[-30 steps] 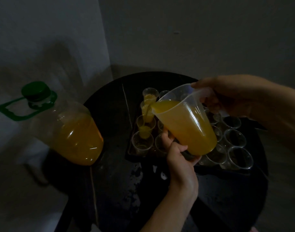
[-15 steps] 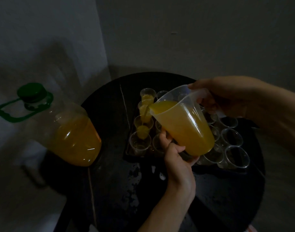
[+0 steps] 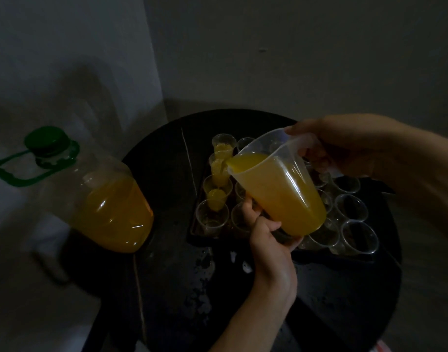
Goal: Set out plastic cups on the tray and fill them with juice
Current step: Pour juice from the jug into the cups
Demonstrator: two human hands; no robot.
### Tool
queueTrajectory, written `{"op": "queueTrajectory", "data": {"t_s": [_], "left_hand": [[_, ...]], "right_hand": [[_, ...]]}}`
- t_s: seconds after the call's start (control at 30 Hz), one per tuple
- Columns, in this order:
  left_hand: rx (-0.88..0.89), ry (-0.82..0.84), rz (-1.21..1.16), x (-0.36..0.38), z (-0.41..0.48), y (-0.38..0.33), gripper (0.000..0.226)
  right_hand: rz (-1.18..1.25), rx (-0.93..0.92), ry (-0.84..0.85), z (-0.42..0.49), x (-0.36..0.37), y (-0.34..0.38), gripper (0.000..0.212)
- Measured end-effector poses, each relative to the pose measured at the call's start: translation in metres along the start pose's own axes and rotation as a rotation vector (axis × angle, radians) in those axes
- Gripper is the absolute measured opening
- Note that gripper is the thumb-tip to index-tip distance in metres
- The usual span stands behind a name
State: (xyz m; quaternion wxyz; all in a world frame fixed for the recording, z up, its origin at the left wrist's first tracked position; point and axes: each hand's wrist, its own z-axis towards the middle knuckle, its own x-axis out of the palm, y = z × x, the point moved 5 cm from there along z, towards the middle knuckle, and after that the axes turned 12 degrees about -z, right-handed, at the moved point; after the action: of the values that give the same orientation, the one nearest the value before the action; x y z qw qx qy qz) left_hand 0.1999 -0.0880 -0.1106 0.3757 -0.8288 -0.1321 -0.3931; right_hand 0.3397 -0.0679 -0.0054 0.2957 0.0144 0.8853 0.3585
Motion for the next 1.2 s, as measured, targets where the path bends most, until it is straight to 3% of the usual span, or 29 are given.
{"op": "queueTrajectory", "data": {"t_s": [1.2], "left_hand": [[-0.001,-0.019,-0.004,0.0005,0.0022,0.0002,0.063]], "right_hand": [[-0.043,-0.008,0.013,-0.0057,0.0023,0.0076,0.026]]}}
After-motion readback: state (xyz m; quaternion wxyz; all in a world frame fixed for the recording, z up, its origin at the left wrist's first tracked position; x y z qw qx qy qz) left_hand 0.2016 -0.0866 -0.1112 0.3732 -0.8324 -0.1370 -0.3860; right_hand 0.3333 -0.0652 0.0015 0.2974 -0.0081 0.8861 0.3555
